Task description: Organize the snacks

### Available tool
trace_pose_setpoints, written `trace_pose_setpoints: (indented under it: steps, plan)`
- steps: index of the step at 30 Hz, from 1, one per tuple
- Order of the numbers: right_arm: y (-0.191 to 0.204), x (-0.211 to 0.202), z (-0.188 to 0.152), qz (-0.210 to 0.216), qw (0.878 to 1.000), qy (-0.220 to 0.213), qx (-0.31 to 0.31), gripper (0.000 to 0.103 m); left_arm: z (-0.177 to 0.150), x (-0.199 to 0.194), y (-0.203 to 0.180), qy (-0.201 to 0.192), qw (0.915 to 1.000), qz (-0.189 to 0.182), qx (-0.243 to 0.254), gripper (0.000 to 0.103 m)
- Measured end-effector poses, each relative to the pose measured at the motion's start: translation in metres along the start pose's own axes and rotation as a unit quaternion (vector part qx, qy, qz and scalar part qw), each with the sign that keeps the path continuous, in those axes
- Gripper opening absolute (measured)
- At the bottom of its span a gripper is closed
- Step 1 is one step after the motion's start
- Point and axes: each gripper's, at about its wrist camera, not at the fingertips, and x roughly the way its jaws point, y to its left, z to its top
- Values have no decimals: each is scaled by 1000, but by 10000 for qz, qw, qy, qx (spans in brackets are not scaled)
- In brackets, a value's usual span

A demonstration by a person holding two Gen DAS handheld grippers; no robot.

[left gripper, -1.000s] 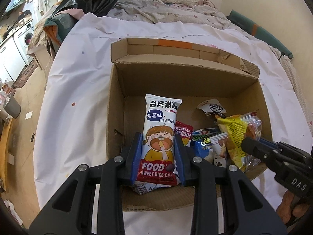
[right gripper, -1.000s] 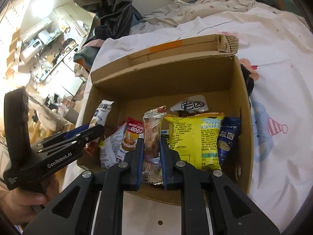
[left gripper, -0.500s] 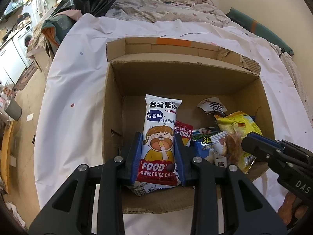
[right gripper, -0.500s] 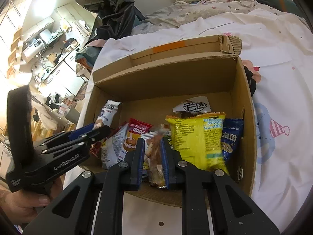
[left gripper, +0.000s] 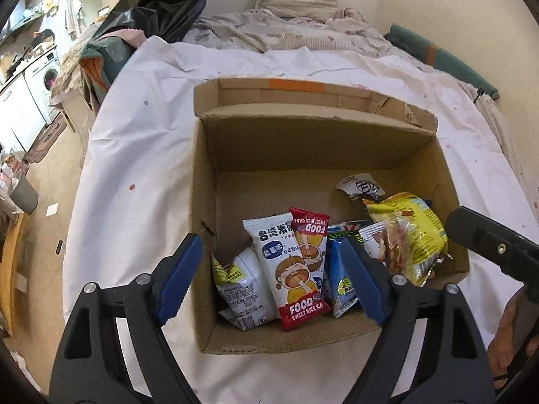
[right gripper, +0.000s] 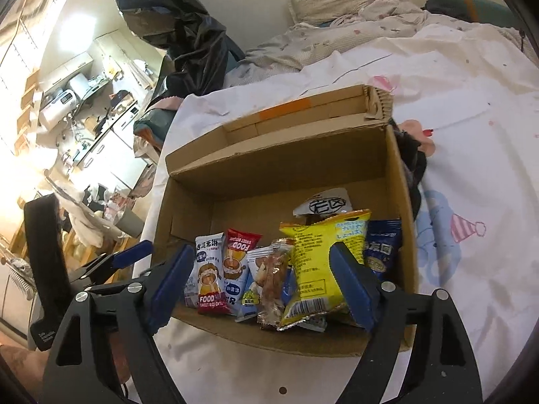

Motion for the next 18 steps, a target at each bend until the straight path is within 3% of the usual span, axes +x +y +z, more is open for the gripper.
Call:
trace_pose_setpoints:
  steps: [3,7,18]
  plan:
    - [2,-12,-3,-81,9999,-112,-20,85,-1,-15,4,-218,9998,32,-9,82]
    - [6,-30,-9,-129,9996,-228,-41,95,-3,-40,10,-535,9985,-3,-60,82]
    - [24,-81,-37,-629,9945,-754,-366,102,-31,-90,13,-917,9956,-183,11,82]
